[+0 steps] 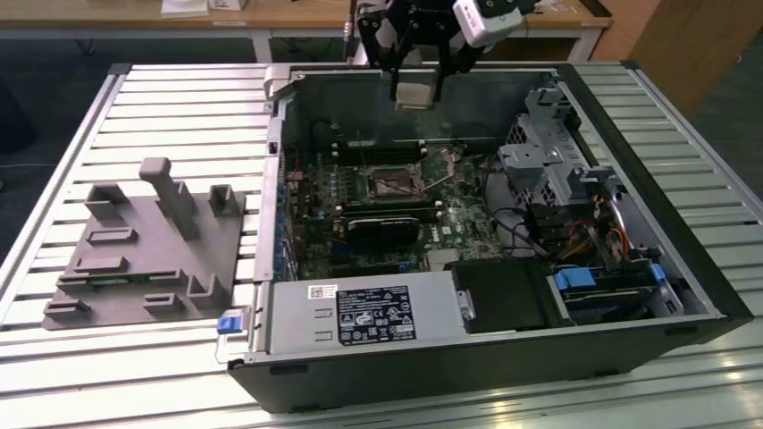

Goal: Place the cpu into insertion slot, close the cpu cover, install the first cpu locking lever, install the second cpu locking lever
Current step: 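Place the cpu into insertion slot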

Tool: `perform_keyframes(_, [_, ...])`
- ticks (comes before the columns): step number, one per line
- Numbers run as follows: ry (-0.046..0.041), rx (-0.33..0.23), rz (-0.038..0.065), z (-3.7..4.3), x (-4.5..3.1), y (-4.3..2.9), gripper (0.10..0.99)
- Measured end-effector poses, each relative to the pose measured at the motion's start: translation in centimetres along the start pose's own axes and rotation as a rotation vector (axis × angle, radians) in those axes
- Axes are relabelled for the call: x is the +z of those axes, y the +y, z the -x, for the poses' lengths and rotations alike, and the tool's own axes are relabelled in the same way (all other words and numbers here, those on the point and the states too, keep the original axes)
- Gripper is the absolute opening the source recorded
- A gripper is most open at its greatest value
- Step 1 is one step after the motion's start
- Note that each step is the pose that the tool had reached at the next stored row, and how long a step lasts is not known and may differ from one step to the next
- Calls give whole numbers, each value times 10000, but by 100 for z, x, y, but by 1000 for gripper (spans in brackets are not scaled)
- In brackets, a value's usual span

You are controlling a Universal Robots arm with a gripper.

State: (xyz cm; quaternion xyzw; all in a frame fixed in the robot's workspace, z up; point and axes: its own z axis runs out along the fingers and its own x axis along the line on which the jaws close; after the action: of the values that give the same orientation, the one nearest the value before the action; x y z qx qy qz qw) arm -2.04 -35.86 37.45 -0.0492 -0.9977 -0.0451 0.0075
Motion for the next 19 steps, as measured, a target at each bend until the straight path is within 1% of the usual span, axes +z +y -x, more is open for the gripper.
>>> perform_keyframes(14, [-69,769,15,0,1,0,533])
perform_keyframes(19, [-118,1313,22,0,6,-1,533])
